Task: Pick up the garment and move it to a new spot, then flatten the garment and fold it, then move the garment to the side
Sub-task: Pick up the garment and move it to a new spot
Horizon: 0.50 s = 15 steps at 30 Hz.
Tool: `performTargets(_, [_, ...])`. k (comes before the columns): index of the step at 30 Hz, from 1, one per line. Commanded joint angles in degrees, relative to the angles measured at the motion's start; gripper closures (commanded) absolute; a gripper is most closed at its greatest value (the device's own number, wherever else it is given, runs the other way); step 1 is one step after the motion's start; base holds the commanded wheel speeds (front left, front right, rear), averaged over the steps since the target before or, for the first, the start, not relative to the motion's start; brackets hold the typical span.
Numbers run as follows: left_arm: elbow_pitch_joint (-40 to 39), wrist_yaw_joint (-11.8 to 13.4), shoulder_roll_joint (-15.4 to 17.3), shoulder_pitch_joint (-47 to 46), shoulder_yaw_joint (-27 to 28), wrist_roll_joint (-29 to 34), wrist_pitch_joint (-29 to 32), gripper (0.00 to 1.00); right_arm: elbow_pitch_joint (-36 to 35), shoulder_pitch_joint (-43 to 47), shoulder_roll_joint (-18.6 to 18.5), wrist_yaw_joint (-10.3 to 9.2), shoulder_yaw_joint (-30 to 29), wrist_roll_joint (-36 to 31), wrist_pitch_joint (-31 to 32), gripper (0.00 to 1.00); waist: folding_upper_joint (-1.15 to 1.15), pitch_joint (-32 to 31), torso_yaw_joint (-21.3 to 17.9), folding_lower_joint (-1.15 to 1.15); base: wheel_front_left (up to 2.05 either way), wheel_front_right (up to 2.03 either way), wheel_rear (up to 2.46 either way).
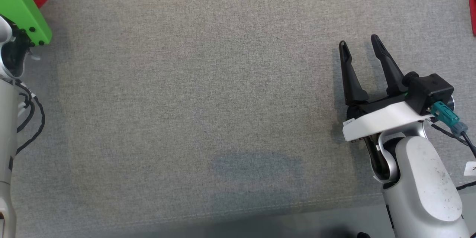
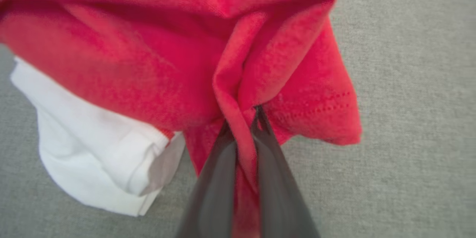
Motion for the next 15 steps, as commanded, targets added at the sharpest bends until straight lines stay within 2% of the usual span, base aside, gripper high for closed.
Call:
performTargets(1, [-0.02,-0.40,-0.35,-1.11,-0.12,-0.08,-0.23,1.00,0.28,-0.19,-0.19,-0.02,-0.23,0.04,-0.35,0.00,0.00,-0.36,0.03,-0.01,0.00,0.00,0.00])
performTargets(5, [-0.30,-1.61,-1.09,-1.99,-0.78,-0.50,0.10,1.00,1.00,0.32,-0.19,-0.02,-0.46,0.43,-0.79,0.00,0.00,-1.87,0.28,-0.01,0.00,0.00,0.00])
performTargets(15, [-5.91,-4.33,-5.78,-1.80,-3.33,-2.45,2.44,1.00,2.93,1.72,-0.20,-0.02,-0.47,1.23,-0.91,0.00,0.00,-8.34,0.74,-0.01,0.00,0.00,0.00])
